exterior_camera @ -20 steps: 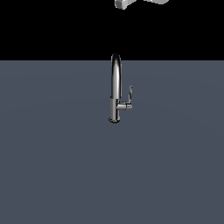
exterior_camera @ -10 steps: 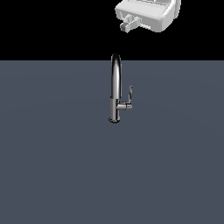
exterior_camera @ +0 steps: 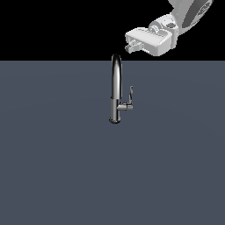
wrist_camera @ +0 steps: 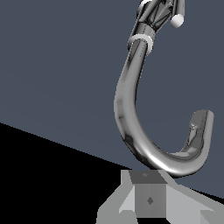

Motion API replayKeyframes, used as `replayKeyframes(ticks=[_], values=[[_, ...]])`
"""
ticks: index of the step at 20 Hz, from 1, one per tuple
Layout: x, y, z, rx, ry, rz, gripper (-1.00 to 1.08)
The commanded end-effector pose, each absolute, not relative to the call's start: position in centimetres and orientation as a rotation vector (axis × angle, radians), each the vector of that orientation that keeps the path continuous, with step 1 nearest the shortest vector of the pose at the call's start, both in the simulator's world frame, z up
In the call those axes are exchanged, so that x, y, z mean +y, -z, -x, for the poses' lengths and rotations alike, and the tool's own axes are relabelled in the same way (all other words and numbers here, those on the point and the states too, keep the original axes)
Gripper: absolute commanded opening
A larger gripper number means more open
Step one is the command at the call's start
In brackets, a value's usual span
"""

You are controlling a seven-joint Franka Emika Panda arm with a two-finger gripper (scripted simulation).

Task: Turn on the faucet by rotating a designated handle.

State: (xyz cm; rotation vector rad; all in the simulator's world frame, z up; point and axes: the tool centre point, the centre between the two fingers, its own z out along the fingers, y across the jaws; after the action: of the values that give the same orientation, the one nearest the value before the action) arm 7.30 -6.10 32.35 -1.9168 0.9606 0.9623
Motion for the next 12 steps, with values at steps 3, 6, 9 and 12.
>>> replayKeyframes(ticks=[3,6,9,12], values=[[-6.9,-29.3,-9.0,1.019,-1.024,1.772,-1.0],[-7.5,-27.0,-10.0,1.058,-1.063,1.669,-1.0],[-7.9,-24.7,-10.8,1.094,-1.099,1.568,-1.0],[-8.2,-22.4,-11.5,1.126,-1.131,1.472,-1.0]])
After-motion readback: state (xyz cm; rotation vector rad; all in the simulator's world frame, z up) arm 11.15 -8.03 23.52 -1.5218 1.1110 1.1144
